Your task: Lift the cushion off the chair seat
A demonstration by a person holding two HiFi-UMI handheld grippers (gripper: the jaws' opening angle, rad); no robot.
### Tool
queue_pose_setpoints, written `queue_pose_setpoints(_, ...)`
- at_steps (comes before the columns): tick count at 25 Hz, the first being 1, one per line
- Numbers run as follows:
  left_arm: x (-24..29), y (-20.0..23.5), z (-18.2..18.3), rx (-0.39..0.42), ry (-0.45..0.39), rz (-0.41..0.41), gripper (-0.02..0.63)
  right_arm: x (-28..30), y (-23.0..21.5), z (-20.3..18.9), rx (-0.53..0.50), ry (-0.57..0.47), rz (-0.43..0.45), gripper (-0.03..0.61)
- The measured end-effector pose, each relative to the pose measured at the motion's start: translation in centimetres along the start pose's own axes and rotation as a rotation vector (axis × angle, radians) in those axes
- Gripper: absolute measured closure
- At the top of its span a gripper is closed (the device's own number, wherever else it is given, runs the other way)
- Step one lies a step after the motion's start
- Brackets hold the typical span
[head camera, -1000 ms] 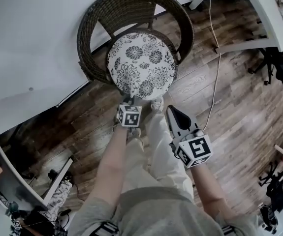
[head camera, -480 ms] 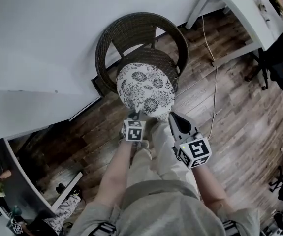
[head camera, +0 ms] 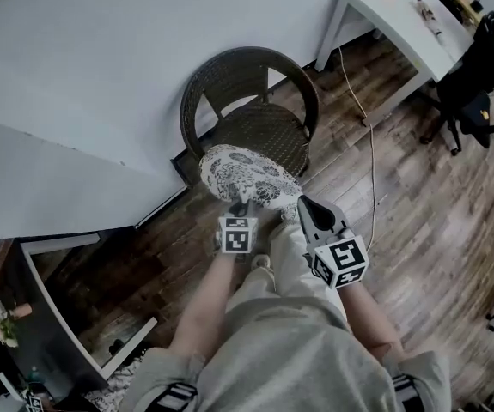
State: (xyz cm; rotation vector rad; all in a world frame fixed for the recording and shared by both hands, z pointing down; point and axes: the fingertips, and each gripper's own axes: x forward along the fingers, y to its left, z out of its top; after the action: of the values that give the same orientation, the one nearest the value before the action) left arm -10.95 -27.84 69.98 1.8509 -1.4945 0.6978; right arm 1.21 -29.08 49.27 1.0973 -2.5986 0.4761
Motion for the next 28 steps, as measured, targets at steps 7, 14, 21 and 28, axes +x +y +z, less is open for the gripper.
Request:
queue_pose_setpoints(7,-6.0,-1.1,0.9,0.012,-0.065,-0.043,0.577,-3.7,3.2,2.1,-0.032,-0.069,-0.036,0.577)
queue_pose_setpoints(14,-11.4,-2.2,2.4,-0.005,-0.139,-0.074,0.577,-7.0,4.8,3.0,-0.05,-0.123,-0.073,0.577)
queue_pose_setpoints(21,-15.9,-3.8,3.6,0.031,-0.214,-0.096,0.577,-9.4,5.9,2.5,-0.069,-0.144,-0.083,0.577)
queue_pose_setpoints(28,-19.1,-4.5,5.0,0.032,-0.269,-0.123,0.577,-10.5,6.6,2.6,-0.084,-0.176,-0.089,0.577)
